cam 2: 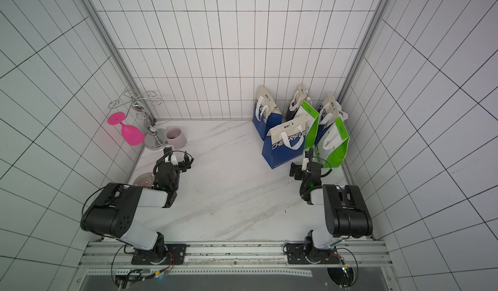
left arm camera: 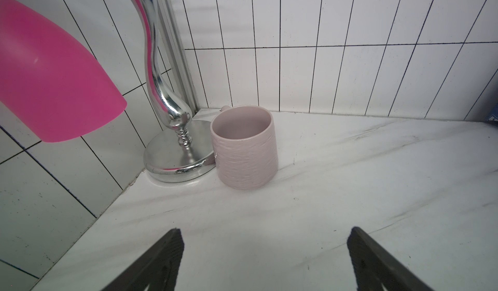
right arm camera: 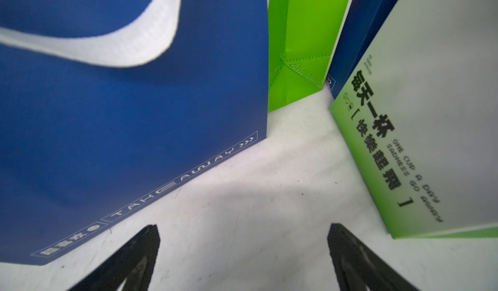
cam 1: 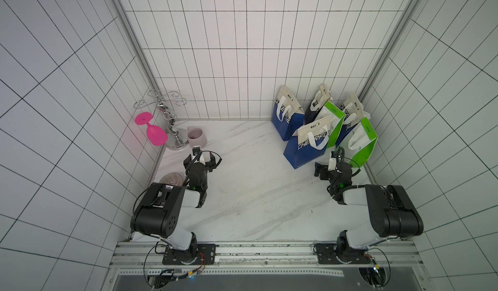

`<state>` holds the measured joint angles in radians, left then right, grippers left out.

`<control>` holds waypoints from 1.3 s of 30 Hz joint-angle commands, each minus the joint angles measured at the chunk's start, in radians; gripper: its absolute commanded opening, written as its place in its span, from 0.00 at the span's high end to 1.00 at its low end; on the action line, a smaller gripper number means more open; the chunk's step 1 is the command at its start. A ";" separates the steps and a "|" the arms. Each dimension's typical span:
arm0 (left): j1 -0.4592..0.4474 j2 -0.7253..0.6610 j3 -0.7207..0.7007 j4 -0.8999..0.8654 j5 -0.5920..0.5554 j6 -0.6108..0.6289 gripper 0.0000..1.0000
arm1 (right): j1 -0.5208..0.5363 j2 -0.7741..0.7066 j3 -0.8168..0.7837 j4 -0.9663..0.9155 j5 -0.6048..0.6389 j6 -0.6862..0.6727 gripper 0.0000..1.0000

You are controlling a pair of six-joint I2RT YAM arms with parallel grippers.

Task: Open the takeout bag
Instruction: Move the takeout bag to the center of the board.

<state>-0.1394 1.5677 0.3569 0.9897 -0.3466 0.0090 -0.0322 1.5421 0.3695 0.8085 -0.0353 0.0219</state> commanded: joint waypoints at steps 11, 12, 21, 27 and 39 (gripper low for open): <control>-0.073 -0.180 -0.058 -0.004 -0.140 0.061 0.02 | 0.069 -0.101 0.102 -0.131 0.176 -0.031 0.01; -0.090 -0.237 -0.048 -0.070 -0.153 0.053 0.02 | 0.078 -0.135 0.119 -0.185 0.211 -0.031 0.01; -0.082 -0.609 -0.008 -0.404 -0.038 -0.310 0.02 | 0.123 -0.553 0.173 -0.593 0.121 0.286 0.01; -0.092 -0.567 0.146 -0.493 0.527 -0.374 0.19 | 0.122 -0.861 0.119 -0.714 -0.113 0.572 0.09; -0.517 -0.025 0.694 -0.717 0.733 -0.062 0.04 | 0.129 -1.024 0.226 -1.134 -0.200 0.594 0.16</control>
<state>-0.6548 1.4654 0.9913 0.3325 0.2821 -0.1261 0.0872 0.5468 0.4850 -0.2150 -0.1970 0.5850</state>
